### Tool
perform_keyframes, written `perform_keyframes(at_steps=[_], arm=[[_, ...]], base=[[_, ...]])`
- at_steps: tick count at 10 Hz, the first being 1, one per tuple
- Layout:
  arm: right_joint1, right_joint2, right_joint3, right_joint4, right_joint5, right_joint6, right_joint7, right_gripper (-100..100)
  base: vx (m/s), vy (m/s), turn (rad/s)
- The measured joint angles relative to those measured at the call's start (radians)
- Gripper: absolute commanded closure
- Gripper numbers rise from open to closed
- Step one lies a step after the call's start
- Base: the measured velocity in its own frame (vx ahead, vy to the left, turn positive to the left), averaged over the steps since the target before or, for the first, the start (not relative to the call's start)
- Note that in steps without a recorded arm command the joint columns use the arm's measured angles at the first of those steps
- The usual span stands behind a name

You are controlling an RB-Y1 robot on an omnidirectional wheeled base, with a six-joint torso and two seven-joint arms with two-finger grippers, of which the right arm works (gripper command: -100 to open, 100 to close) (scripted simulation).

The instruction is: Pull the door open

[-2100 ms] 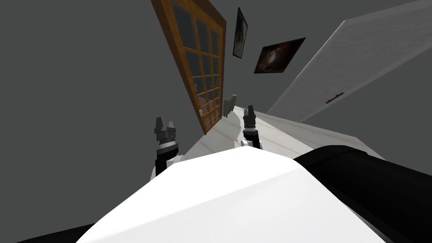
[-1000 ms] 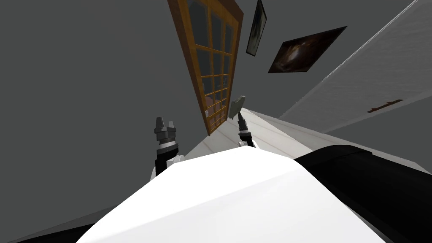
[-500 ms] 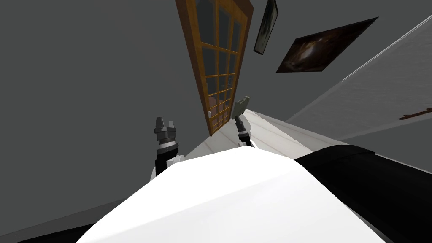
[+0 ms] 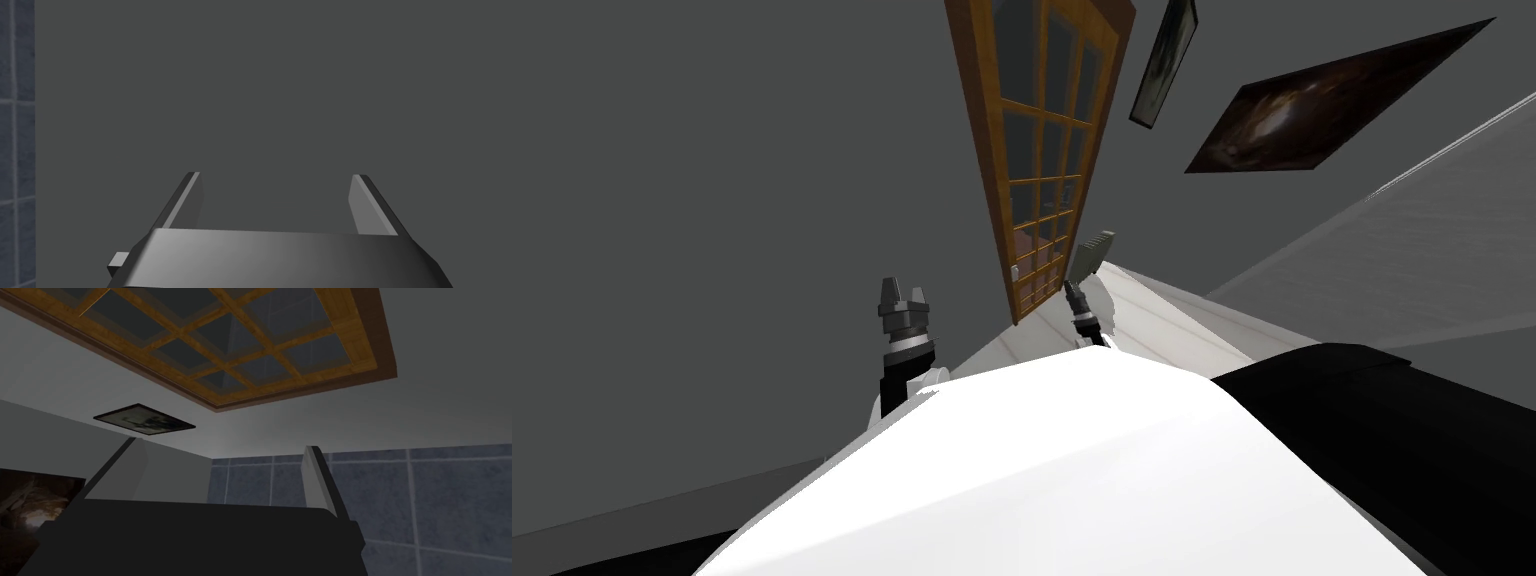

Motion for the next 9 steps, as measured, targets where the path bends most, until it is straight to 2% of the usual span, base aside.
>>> perform_keyframes(at_steps=[2, 6, 7, 9], arm=[[-0.018, -0.012, 0.004, 0.046, 0.004, -0.001, 0.040, -100], [-0.044, -0.030, 0.007, 0.138, 0.007, -0.023, 0.097, -100], [-0.057, -0.036, 0.009, 0.172, 0.009, -0.033, 0.121, -100], [-0.061, -0.042, 0.013, 0.220, 0.012, -0.051, 0.153, -100]], base=[[0.071, 0.002, 0.111], [0.060, -0.003, 0.103], [0.061, -0.010, 0.062], [0.067, -0.014, 0.134]])
